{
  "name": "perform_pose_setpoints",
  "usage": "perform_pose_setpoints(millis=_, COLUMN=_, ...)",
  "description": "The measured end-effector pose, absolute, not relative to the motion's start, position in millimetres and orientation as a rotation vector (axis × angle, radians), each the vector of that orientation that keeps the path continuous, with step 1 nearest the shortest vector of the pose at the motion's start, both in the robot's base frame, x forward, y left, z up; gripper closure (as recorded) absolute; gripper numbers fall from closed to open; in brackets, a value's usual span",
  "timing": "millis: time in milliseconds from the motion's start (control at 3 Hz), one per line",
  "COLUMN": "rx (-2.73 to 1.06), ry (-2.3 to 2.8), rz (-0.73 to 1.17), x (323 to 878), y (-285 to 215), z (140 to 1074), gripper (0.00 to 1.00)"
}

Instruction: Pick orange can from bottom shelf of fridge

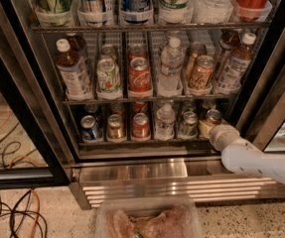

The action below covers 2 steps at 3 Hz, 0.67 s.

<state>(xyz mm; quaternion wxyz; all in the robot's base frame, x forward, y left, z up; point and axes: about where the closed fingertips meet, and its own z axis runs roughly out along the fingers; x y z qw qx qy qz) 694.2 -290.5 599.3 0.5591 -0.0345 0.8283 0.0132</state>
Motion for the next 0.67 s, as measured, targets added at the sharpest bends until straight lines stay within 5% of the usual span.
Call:
perform_pose_setpoints(millis=333, rx=-0.072, ry=1.948, rz=0.017, x=701.4, y=-297.1, z=596.4, gripper=0.46)
perform_pose_setpoints(millis=667, rx=-0.072, ry=1.948, rz=0.017, x=701.0, y=-297.1, z=596.3, gripper=0.65)
